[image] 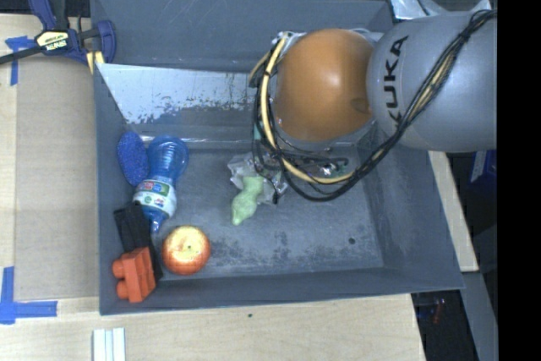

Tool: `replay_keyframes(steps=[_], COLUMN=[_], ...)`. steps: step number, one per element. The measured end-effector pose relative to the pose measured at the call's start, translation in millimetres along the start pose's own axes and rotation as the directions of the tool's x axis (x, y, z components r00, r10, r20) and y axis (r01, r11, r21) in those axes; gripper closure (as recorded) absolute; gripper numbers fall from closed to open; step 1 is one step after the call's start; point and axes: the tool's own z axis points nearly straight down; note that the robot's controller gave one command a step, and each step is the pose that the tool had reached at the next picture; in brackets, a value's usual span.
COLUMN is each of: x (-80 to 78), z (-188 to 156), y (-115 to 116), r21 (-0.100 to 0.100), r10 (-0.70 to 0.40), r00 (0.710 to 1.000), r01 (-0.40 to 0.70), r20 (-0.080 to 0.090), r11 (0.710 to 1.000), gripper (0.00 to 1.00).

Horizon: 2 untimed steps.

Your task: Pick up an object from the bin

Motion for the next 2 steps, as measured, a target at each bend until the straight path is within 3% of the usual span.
replay_keyframes(steps=[2], x=[-0.9], z=[-42], y=[-1], r21=[0.001], r10=[0.002], r00=[1.000], r01=[-0.002], r20=[0.002], r11=[1.000], gripper=[1.00])
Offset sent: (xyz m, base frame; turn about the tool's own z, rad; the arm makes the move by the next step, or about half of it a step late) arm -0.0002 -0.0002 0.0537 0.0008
